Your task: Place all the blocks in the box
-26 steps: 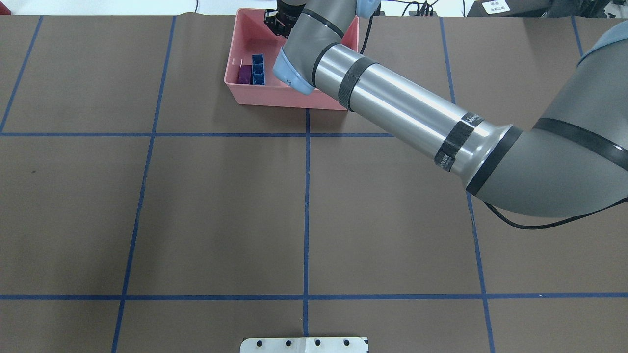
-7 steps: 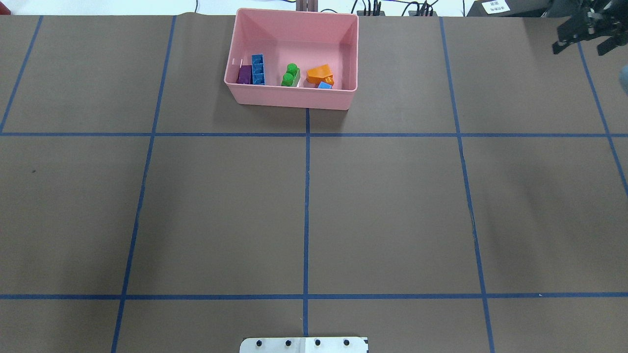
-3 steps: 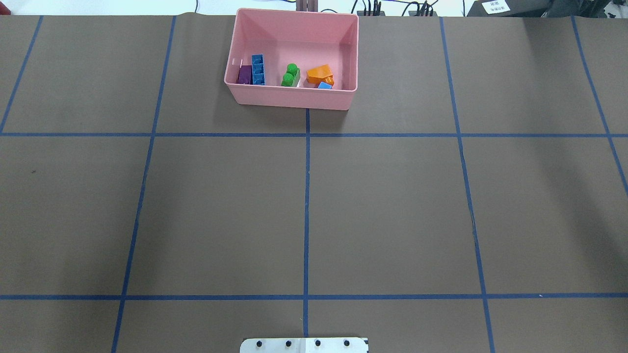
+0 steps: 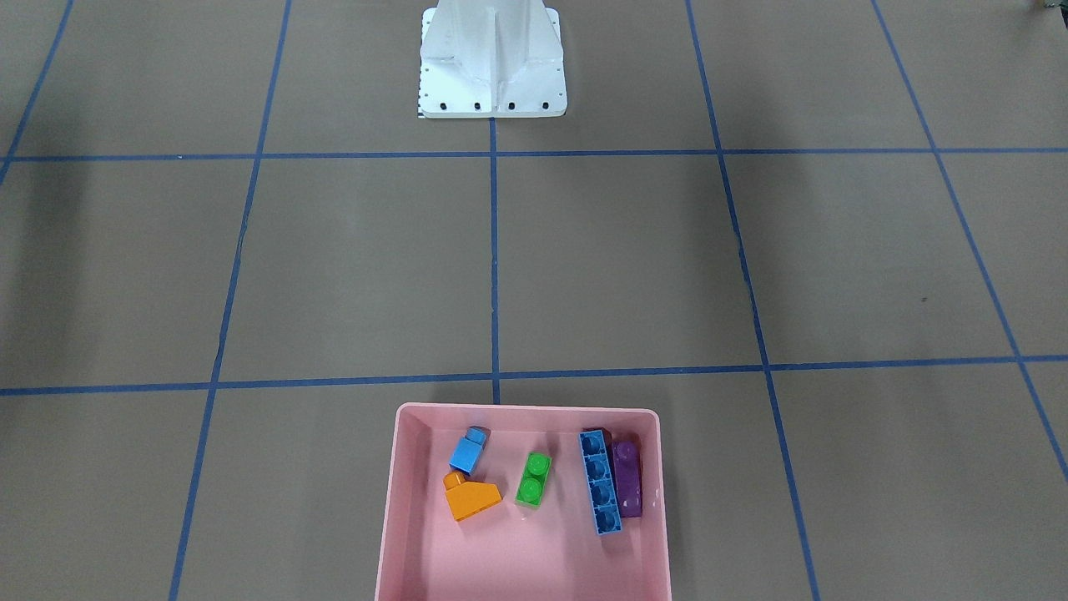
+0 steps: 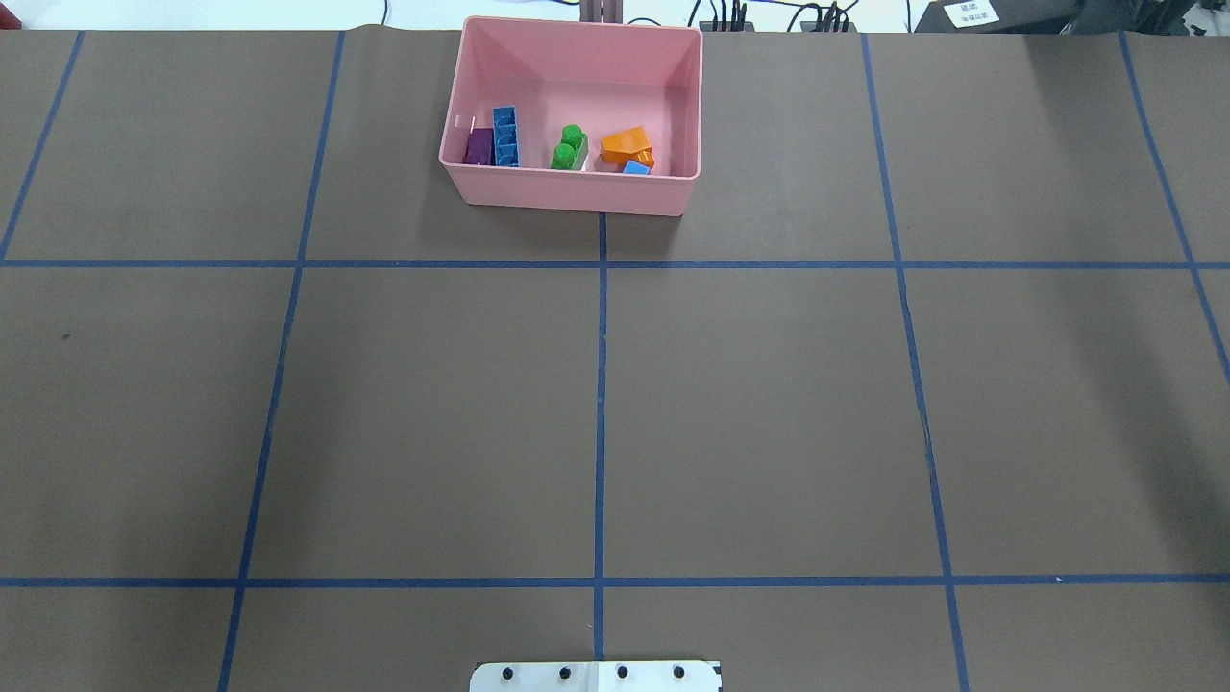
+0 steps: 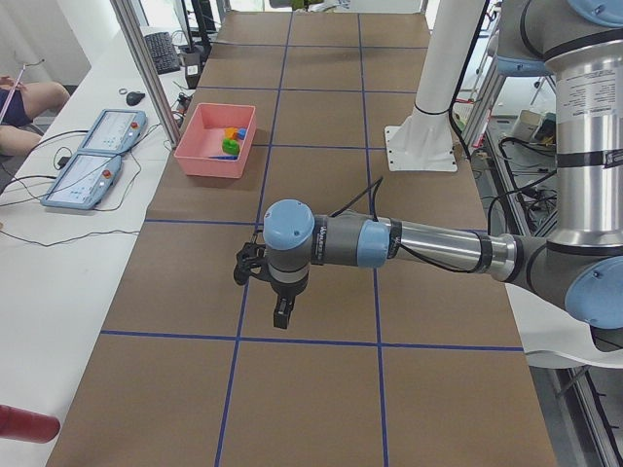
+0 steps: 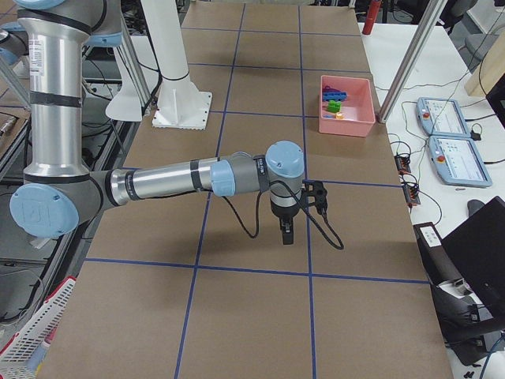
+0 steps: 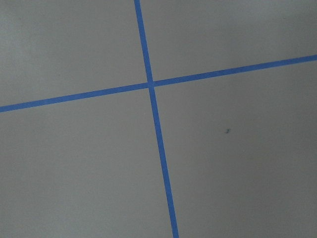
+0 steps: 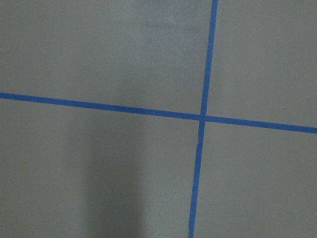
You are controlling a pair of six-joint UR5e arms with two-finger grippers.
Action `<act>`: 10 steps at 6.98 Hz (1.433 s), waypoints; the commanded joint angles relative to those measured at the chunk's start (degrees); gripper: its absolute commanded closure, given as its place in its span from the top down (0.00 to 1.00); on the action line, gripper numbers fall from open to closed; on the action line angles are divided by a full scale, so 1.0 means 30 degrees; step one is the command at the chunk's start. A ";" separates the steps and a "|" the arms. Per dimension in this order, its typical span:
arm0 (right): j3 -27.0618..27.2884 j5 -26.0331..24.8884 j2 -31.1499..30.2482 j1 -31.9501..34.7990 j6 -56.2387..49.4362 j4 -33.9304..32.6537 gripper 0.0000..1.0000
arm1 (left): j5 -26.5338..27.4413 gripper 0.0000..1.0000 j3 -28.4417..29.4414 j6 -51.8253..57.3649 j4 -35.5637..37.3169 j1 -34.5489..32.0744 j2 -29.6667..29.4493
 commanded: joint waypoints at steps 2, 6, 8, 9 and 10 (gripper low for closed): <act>0.0011 -0.0915 -0.0827 -0.0826 0.0614 0.0734 1.00 | 0.0088 1.00 0.0104 -0.0124 -0.0087 0.0012 0.0137; -0.0019 -0.0653 -0.0886 -0.1179 0.1205 0.0767 1.00 | 0.0000 1.00 -0.0073 -0.0006 -0.0116 0.0012 0.0400; 0.0011 -0.0653 -0.1264 -0.1150 0.1088 0.1203 1.00 | 0.0030 1.00 -0.0102 -0.0095 -0.0116 0.0012 0.0400; -0.0018 -0.0653 -0.1789 -0.1179 0.1117 0.2164 1.00 | 0.0059 1.00 -0.0102 -0.0095 -0.0116 0.0012 0.0400; -0.0018 -0.0624 -0.2142 -0.1179 0.1233 0.2927 1.00 | 0.0059 1.00 -0.0102 -0.0095 -0.0116 0.0012 0.0400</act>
